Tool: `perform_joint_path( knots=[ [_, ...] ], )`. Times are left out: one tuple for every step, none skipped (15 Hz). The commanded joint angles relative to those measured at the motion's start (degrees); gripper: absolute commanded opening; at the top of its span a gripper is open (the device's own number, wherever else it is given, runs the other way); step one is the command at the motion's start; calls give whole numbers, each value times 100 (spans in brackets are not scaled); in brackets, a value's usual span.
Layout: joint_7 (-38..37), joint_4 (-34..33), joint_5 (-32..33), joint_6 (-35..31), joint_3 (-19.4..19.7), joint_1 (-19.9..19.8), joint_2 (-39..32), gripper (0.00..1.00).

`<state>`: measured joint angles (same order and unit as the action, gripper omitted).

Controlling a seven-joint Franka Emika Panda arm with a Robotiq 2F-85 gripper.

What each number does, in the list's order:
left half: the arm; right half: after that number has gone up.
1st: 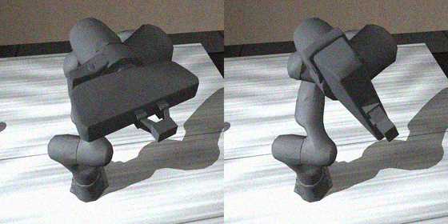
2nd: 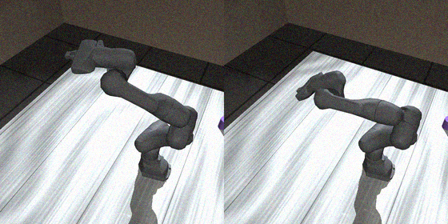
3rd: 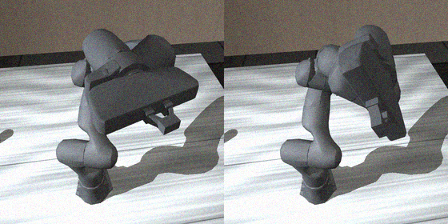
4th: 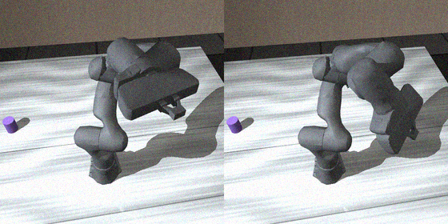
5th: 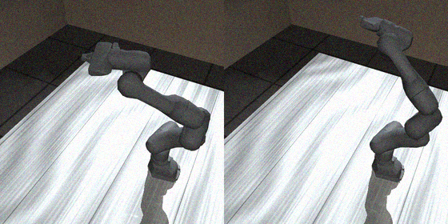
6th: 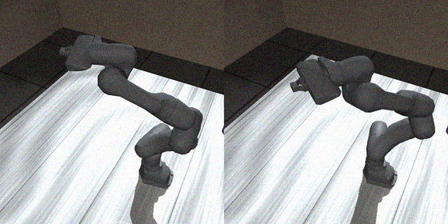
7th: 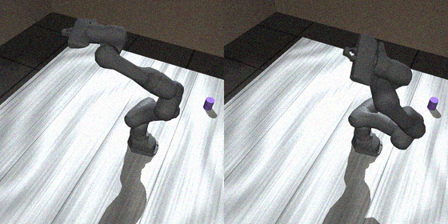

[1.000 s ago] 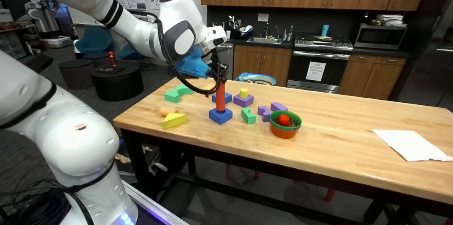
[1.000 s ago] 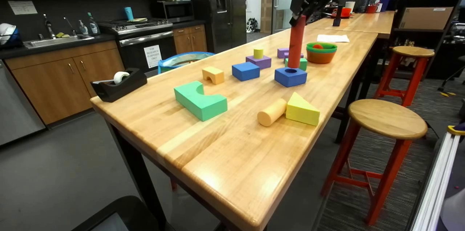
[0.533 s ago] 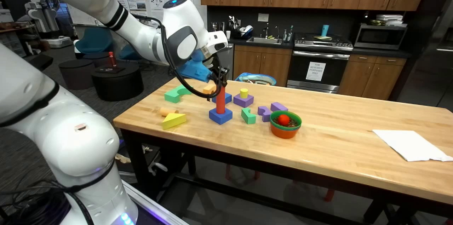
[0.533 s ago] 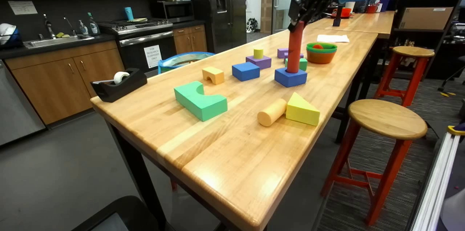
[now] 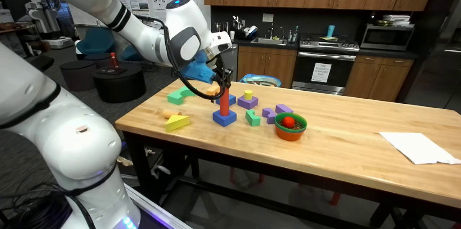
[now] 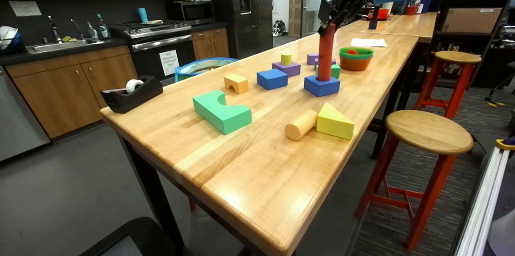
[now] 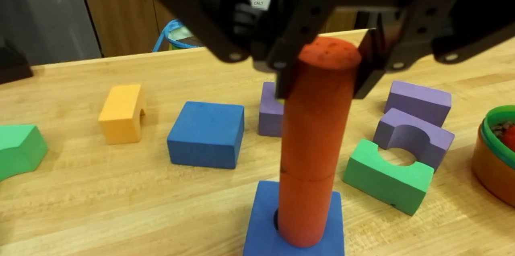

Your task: Pick up the blue block on the left, move it to the right and then put the orange cylindrical block in the center of the blue block

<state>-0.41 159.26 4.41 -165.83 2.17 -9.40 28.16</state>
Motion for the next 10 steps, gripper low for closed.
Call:
perform_joint_path(
  knots=[
    [-90, -6, 130, -113, -159, -127, -82, 15],
    [-94, -6, 140, -114, -178, -131, -83, 15],
    [-97, -6, 153, -120, -195, -138, -84, 15],
    [-105, -7, 175, -119, -219, -157, -83, 15],
    [-107, -7, 196, -117, -235, -167, -82, 15],
    [-112, -7, 220, -116, -252, -180, -80, 15],
    [-113, -7, 233, -122, -264, -184, -82, 15],
    [-105, -7, 229, -133, -265, -179, -92, 15],
    [-106, -7, 225, -143, -273, -178, -105, 15],
    [-100, -7, 218, -153, -272, -167, -127, 15]
  ],
)
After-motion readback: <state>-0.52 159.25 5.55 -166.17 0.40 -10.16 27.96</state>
